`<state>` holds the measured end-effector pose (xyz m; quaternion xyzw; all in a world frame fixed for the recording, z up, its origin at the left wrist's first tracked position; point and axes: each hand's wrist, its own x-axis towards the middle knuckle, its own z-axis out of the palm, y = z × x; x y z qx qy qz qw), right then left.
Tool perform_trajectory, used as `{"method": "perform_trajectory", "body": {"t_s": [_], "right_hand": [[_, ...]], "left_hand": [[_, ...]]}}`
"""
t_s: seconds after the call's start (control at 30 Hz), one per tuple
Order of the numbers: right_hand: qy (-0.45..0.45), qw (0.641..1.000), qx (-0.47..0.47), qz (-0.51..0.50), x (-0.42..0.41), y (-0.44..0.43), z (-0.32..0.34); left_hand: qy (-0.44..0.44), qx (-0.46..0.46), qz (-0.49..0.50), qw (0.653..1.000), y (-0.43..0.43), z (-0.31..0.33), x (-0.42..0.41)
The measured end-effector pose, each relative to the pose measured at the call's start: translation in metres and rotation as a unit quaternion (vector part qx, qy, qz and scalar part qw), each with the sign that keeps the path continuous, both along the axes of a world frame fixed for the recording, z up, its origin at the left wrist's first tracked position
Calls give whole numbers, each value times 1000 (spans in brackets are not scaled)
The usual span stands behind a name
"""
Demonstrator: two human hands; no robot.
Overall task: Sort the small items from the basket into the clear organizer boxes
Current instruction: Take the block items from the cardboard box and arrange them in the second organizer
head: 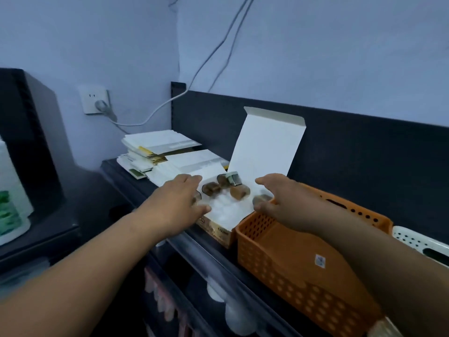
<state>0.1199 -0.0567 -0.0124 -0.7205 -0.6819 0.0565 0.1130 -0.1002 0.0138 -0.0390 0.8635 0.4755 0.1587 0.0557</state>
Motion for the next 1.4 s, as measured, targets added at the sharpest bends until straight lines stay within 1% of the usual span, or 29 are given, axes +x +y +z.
{"method": "perform_trajectory", "body": {"t_s": [0.17, 0.27, 0.33, 0.5, 0.57, 0.63, 0.67, 0.77, 0.87, 0.93, 1.0, 1.07, 1.17, 1.23, 1.33, 1.4], "right_hand": [[-30, 999, -41, -10, 17, 35, -6], [-25, 997, -57, -35, 27, 55, -12], [-23, 996, -70, -50, 29, 63, -14], [-60, 988, -113, -91, 30, 94, -11], [-51, 983, -134, -118, 31, 107, -13], [-36, 977, -160, -139, 29, 118, -18], [-44, 974, -174, -141, 28, 122, -22], [-88, 964, -199, -150, 25, 133, -31], [-120, 951, -244, -148, 21, 141, -33], [-161, 940, -266, -143, 17, 146, -36], [-186, 938, -253, -146, 14, 150, -40], [-177, 946, -221, -157, 15, 151, -42], [-86, 965, -159, -190, 17, 145, -33], [-21, 973, -96, -207, 14, 138, -22], [54, 971, -30, -230, 6, 124, -5], [77, 965, 3, -251, 4, 111, 2]], "left_hand": [[12, -40, -63, 997, 41, -12, 36], [1, -82, -122, 989, 66, -21, 59], [11, -102, -146, 984, 79, -24, 72], [16, -92, -187, 978, 133, -24, 101], [32, -85, -214, 973, 151, -25, 112], [42, -96, -248, 963, 162, -30, 122], [52, -99, -260, 959, 165, -33, 125], [70, -70, -299, 949, 175, -40, 131], [125, -3, -323, 938, 178, -40, 133], [129, 27, -332, 934, 180, -41, 132], [98, 20, -334, 937, 182, -41, 129], [64, -24, -345, 936, 184, -39, 125], [4, -123, -346, 930, 184, -34, 118], [-49, -177, -337, 923, 186, -31, 114], [-126, -266, -318, 901, 183, -22, 110], [-155, -292, -323, 887, 175, -12, 109]]}}
